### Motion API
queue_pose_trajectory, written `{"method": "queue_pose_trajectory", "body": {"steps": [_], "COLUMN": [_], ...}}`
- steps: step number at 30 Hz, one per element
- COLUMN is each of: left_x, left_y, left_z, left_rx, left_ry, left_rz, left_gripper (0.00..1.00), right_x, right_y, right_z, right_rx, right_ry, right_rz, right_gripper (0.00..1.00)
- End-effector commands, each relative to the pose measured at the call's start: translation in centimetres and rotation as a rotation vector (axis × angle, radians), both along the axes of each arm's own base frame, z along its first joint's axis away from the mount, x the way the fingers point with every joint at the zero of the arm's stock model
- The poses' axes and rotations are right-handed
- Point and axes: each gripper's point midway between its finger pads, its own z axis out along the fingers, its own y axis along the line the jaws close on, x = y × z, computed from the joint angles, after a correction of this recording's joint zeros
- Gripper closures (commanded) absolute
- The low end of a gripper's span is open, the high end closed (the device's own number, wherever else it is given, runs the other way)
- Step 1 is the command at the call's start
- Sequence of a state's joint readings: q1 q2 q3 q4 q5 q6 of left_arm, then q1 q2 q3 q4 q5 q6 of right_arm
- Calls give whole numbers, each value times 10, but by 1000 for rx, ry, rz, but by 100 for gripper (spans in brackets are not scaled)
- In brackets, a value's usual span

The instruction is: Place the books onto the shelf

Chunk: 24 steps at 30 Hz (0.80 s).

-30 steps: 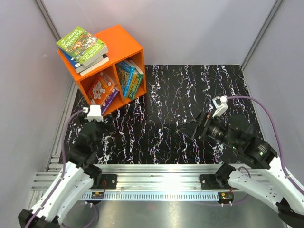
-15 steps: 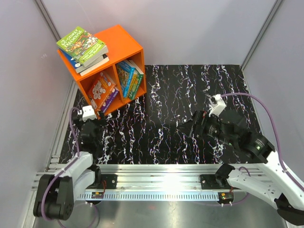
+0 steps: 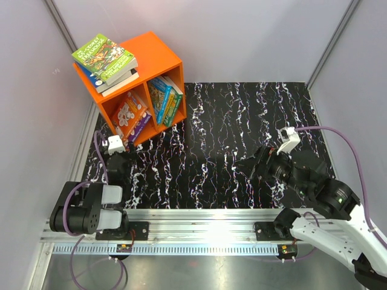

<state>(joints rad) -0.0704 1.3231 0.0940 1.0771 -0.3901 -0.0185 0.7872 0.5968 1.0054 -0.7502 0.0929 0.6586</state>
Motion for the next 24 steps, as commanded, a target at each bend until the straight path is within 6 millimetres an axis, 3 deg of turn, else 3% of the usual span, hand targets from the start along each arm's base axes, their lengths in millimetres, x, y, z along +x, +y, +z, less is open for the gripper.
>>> {"method": "queue_pose_trajectory", "body": {"steps": [1,9,16,20,24], "left_x": [26,25,25,25,26], "left_y": [0,2,3,3,3], "left_z": [47,41,43,44,44], "left_rx": [-30,-18,-20,-19,-20], "left_ry": [-149,-130,-136,-139,-139], "left_rz": [20,25,26,26,26], "left_gripper": [1,1,1,1,1], "right_x": [13,27,53,78,105], "right_y": [5,7,-13,-9,-23], "right_z": [0,-6,-15,-10,-13], "right_rx": [-21,-124,-129,-97,-268], "right_ry": [-23,-68,-153,-357,-570], "right_rz": [-17,-8,-187,-237,-290], "right_gripper": [0,0,0,0,0]}}
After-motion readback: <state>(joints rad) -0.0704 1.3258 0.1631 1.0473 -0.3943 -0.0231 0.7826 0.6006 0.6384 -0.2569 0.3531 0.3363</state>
